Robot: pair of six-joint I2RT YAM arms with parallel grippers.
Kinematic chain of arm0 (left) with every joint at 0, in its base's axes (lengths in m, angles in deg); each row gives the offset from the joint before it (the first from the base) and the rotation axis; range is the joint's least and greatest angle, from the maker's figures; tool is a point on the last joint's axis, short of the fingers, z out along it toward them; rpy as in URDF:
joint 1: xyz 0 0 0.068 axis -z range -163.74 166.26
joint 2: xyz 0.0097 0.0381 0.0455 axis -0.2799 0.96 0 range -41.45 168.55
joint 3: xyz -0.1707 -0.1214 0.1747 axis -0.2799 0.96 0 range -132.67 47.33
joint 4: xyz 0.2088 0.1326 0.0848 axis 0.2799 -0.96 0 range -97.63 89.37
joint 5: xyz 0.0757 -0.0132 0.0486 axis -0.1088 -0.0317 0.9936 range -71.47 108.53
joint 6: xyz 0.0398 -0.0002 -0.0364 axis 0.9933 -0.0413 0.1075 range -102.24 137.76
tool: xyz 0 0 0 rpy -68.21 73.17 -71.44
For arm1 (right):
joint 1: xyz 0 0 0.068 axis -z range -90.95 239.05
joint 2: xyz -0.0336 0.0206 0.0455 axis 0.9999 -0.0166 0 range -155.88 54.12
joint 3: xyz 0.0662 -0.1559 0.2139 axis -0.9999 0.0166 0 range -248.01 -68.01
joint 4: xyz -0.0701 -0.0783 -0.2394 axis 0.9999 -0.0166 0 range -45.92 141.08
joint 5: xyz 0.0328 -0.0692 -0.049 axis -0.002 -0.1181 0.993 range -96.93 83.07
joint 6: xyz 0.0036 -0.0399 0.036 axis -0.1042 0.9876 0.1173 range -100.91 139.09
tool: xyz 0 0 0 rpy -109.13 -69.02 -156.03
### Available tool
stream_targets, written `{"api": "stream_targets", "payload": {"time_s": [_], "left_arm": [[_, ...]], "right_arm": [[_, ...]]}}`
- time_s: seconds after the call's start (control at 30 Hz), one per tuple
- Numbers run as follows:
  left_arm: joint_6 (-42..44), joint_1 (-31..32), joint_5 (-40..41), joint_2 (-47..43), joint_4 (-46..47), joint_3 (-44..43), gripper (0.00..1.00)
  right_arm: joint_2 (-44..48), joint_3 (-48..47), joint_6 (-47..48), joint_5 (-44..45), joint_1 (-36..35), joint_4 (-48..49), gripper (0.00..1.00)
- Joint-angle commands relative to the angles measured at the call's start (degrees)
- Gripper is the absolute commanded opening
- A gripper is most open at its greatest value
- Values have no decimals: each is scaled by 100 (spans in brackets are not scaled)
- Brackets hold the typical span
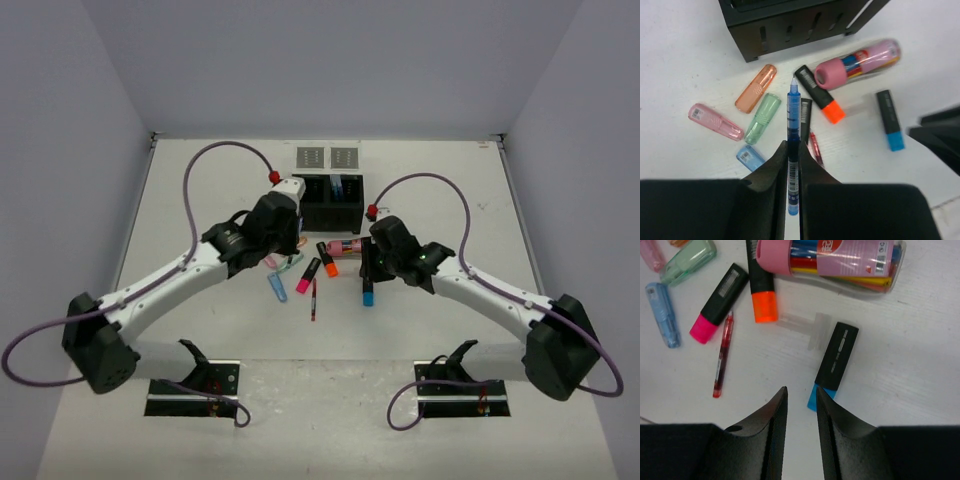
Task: Sort the stationery into containers
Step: Pick up the pen from the center of the board, then pick up the pen cap from the center of the board.
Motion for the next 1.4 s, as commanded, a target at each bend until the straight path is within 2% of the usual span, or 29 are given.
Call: {"api": "stream_targets", "payload": {"time_s": [0.0,0.23,0.4,0.6,1.37], "left_arm": [[-162,260,-68,-1522,-33,297,0],[173,294,-926,-3189,77,984,0],[288,303,-847,-3729,-199,1216,0],[213,294,-392,-4238,-229,1657,0],[277,300,-590,-4205,-18,1844,0]], "right_arm": [[-886,-612,-370,407,-4,92,31],[-1911,-1243,-494,609,-4,-8,29],[-2192,-1368,-493,776,-4,-127,28],[-2460,-1452,-429,862,-4,-260,26],[-3050,-1508,-342,799,5,-208,24]]}}
